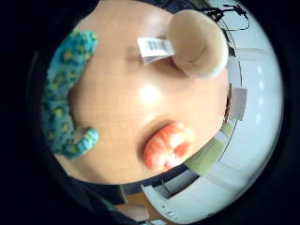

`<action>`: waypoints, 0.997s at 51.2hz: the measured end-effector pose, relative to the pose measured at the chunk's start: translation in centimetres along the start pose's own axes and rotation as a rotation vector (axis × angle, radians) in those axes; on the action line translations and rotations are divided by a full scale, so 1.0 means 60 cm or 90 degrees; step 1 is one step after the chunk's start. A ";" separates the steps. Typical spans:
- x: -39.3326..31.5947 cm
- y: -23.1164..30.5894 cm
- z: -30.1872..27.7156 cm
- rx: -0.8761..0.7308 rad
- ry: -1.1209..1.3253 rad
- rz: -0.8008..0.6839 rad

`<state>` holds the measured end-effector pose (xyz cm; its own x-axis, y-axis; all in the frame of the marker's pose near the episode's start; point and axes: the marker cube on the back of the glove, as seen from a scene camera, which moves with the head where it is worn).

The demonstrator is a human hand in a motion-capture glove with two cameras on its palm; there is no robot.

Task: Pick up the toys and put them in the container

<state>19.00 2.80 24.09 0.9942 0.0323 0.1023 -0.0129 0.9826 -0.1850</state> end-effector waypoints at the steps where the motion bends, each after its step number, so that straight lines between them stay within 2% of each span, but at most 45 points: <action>1: 0.001 0.000 0.007 0.000 0.003 0.001; 14: 0.018 -0.006 0.047 0.018 0.025 0.021; 26: 0.032 -0.003 0.044 0.077 -0.015 0.039; 34: 0.044 -0.001 0.038 0.079 0.030 0.057; 44: 0.077 -0.021 0.008 0.037 -0.044 0.124; 51: 0.063 -0.018 -0.074 0.059 -0.056 0.129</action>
<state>23.26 1.07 20.33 0.9573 0.2430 0.1569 -0.2256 0.9667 -0.1204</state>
